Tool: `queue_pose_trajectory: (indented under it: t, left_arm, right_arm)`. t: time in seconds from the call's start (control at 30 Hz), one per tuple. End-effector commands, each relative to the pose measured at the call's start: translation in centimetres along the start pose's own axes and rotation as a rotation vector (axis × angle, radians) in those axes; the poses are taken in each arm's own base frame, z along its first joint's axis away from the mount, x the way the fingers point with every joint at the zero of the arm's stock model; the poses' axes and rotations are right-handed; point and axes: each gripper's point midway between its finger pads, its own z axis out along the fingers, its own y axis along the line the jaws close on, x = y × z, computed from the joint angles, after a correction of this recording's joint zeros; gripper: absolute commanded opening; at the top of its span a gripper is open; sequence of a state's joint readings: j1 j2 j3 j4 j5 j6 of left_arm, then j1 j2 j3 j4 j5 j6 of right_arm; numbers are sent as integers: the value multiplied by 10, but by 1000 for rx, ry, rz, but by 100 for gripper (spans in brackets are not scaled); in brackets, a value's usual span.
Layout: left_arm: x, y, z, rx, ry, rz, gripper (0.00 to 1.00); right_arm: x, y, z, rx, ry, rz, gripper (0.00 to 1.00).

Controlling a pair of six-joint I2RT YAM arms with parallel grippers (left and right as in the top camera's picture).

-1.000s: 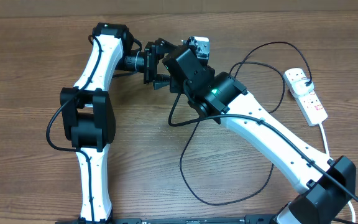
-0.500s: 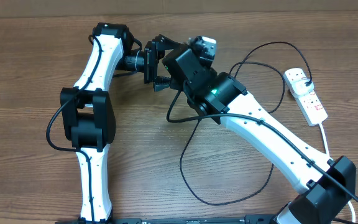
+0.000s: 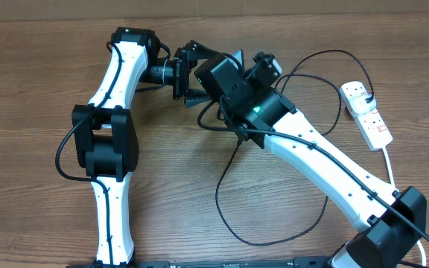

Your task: Plug charger to phone and switch on socket

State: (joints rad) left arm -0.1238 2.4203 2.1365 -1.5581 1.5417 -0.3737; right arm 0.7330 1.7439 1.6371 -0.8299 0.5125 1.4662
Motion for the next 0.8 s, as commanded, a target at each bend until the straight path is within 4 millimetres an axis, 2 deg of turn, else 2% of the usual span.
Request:
queue_pose_trajectory:
  t: [0.0,0.13,0.3,0.5,0.7,0.77]
  left_arm:
    - [5,-10,1,16,9,-3,85]
    - [5,-10,1,16,9,-29,64]
    - [5,-10,1,15,11,-116,64]
    - [5,-10,1,15,11,-126,60]
    - [5,-10,1,15,11,-136,41]
    - [5,-10,1,15,11,-135,39]
  right_arm:
    - [-7,16,-11,-54,-2,268,4]
    - [-9,18,-14,-64,2,326,4]
    - [-3,18,-16,-57,44,474,4]
    - [1,21,-16,-56,76,597,4]
    - [2,24,-16,-66,87,601,4]
    - [5,24,-17,-63,99,601,4]
